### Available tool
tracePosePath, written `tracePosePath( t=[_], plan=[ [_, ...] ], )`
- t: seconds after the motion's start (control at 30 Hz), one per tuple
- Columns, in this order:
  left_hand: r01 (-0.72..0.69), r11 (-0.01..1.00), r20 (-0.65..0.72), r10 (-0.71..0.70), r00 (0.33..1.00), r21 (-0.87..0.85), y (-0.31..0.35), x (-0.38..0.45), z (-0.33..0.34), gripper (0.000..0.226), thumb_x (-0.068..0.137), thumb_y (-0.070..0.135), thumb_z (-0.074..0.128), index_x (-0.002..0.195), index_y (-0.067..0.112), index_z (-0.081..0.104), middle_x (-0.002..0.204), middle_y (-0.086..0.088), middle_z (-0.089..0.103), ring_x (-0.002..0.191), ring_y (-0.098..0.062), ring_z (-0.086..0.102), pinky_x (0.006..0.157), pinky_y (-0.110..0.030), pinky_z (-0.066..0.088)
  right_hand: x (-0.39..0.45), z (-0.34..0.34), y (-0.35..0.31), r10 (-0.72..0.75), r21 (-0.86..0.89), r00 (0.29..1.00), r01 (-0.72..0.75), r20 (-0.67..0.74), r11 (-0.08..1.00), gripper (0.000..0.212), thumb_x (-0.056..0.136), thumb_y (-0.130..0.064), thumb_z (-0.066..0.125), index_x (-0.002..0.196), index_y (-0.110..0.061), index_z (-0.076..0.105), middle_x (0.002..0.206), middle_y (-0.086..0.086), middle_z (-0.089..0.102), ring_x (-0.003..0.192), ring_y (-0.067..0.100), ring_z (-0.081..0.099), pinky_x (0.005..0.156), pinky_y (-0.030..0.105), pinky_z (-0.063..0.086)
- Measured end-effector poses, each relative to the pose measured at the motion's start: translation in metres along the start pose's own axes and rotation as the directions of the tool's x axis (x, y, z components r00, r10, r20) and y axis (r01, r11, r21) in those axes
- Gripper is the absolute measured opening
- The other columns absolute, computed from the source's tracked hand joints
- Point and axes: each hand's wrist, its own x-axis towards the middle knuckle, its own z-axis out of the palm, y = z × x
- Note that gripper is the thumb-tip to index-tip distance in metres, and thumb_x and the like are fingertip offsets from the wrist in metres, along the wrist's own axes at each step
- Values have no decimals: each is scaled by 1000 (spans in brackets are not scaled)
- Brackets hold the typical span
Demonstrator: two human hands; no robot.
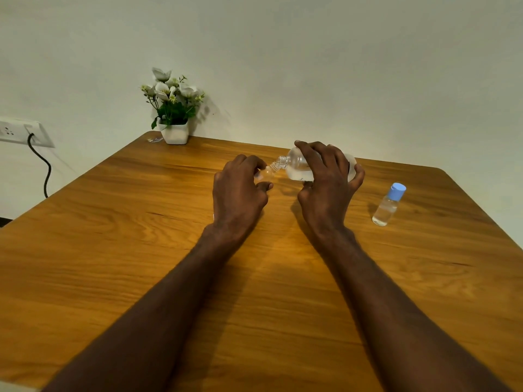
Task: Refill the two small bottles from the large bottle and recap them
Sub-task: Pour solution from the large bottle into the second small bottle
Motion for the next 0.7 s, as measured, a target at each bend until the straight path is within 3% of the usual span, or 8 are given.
tracePosePath(
  t=[0.7],
  plan=[
    [-17,1000,-1,17,1000,-1,-1,0,-1,38,82,29,86,115,23,70,108,6,69,102,-15,64,91,-48,52,1,-3,-1,-7,16,1000,7,15,1000,91,71,1,74,148,-42,51,150,-11,51,148,20,37,119,59,13]
  ],
)
